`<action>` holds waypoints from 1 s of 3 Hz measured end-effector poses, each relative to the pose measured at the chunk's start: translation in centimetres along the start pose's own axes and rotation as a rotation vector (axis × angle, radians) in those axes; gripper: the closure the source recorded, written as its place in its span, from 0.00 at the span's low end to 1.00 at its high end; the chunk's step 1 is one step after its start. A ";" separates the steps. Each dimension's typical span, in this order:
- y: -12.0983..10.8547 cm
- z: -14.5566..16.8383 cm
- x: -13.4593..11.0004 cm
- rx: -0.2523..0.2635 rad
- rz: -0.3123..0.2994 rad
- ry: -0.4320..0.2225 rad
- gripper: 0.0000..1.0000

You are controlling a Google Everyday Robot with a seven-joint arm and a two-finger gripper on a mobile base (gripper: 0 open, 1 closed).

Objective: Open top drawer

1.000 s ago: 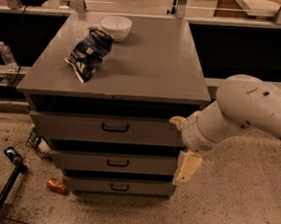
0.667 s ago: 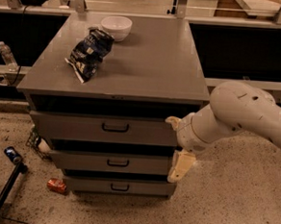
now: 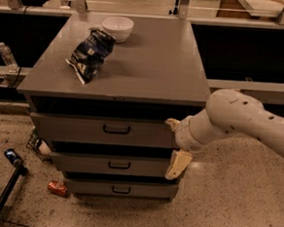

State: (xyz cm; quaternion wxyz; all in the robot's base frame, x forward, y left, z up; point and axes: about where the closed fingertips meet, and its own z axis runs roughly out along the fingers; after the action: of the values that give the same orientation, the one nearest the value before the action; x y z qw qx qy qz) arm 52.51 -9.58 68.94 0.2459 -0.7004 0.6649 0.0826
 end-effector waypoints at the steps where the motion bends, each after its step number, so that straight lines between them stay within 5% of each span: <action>1: -2.1 1.1 -0.4 0.020 -0.030 -0.029 0.00; 3: -4.0 2.9 -1.0 0.027 -0.062 -0.065 0.00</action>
Offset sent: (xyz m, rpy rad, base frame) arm 0.0486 0.0198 -0.0117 0.0679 -0.0531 0.0433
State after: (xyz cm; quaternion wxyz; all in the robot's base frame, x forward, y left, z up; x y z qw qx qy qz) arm 56.92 -7.34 67.80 0.2793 -0.7142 0.6356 0.0886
